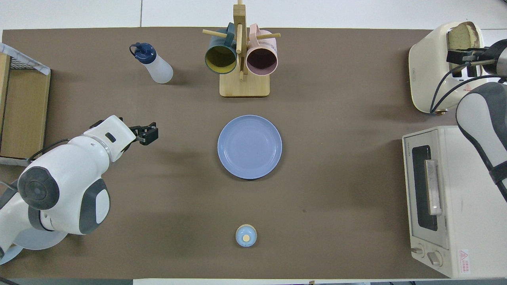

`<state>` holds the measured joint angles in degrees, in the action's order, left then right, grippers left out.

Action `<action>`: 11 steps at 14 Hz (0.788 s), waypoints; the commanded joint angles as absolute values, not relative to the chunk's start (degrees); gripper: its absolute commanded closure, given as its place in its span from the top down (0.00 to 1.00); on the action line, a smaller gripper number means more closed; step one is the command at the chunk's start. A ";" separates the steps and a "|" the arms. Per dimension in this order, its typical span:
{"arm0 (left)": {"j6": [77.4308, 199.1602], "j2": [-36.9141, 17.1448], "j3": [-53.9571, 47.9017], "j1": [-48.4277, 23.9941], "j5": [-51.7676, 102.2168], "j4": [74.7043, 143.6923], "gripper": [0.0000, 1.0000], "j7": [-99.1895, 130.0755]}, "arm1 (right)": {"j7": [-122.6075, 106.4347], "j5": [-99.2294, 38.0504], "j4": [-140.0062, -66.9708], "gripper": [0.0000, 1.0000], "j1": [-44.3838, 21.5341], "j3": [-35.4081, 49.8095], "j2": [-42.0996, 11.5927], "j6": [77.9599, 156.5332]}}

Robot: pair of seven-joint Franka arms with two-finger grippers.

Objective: Put bread on plate and add seasoning

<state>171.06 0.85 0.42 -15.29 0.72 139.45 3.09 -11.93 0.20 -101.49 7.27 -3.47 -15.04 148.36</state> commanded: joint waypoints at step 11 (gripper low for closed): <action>200.28 -20.28 5.33 -24.49 9.65 132.72 1.00 5.10 | -21.62 -0.44 -86.77 0.00 7.65 -2.99 -15.39 123.45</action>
<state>196.14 -16.91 1.47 -19.11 6.13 134.00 4.96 -19.97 0.20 -92.73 7.73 -3.41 -15.22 132.11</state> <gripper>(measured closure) 0.000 0.899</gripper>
